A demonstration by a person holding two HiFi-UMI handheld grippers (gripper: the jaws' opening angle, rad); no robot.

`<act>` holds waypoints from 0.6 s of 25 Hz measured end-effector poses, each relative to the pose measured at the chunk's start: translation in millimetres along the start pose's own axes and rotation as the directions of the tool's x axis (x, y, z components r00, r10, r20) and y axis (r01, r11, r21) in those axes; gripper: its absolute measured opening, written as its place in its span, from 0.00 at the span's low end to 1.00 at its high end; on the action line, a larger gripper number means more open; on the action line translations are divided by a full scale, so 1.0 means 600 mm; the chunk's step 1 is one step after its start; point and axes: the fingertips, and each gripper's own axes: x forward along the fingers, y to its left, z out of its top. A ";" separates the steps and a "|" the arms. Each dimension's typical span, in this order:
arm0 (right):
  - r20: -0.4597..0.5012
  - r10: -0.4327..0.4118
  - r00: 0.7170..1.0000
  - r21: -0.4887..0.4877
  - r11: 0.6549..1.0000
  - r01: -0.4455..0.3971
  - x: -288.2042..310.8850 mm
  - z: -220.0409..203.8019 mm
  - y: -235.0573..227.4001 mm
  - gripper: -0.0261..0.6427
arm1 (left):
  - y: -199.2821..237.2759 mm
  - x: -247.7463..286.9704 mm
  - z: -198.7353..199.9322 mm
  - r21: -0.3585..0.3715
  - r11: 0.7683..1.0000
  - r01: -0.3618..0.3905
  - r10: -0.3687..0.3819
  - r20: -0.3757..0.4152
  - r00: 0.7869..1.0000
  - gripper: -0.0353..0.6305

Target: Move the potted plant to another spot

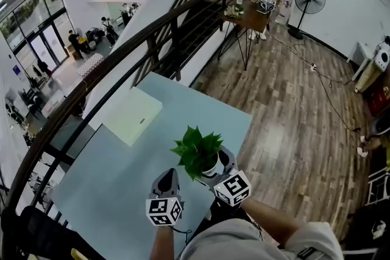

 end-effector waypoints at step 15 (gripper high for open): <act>-0.034 -0.015 0.999 0.045 0.999 0.017 0.020 -0.057 -0.048 0.82 | 0.005 0.024 -0.042 -0.023 0.999 -0.036 0.035 -0.047 0.998 0.07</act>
